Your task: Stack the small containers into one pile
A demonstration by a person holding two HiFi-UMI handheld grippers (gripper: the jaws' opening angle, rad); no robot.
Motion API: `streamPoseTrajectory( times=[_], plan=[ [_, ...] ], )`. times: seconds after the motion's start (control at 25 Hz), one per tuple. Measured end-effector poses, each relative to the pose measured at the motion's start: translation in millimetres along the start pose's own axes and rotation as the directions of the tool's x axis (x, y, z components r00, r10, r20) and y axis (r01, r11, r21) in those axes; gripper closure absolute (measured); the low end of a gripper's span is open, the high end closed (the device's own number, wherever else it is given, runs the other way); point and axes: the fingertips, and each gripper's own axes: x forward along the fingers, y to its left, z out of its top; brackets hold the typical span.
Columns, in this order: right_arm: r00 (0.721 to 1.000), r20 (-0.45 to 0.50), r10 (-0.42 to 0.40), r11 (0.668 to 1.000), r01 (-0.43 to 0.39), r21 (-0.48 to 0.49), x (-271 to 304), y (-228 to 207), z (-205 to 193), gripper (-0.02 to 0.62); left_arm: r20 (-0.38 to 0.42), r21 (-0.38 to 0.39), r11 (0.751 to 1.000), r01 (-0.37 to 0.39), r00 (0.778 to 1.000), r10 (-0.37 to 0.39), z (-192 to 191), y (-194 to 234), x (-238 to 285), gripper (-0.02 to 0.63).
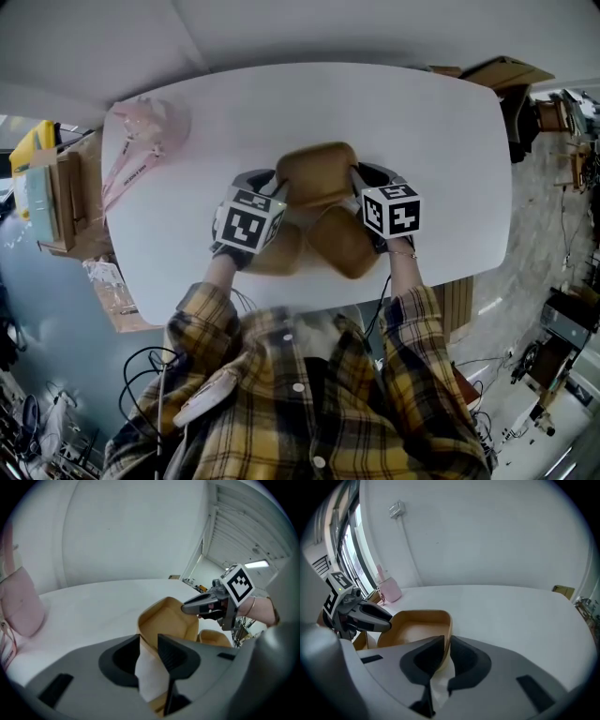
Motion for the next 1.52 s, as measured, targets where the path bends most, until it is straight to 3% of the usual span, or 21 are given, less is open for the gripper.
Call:
streamPoseTrajectory(
  times=[0.28,0.52,0.88,1.16,1.52],
  plan=[
    [0.994,0.110,-0.004,0.995,-0.007,0.102,-16,2,14,0.563,0.022,-0.050,0.999,0.002,1.000,-0.001,5,2,-5,0.516],
    [0.986,0.168,-0.015,0.986,-0.013,0.164,-41,3,21,0.565,0.053,-0.029,1.000,0.001,0.999,0.001,16,-11,-20,0.523],
    [0.975,0.215,-0.050,0.971,-0.003,0.240,-110,3,7,0.565,0.123,0.005,0.997,0.077,0.989,-0.077,37,-56,-48,0.531],
    [0.975,0.208,-0.077,0.920,-0.011,0.391,-148,15,-54,0.557,0.066,0.097,0.987,0.131,0.988,-0.137,31,-91,-42,0.545],
    [0.984,0.169,-0.057,0.820,-0.050,0.571,-158,36,-121,0.566,-0.042,0.195,0.966,0.167,0.986,-0.162,15,-119,-30,0.569]
  ],
)
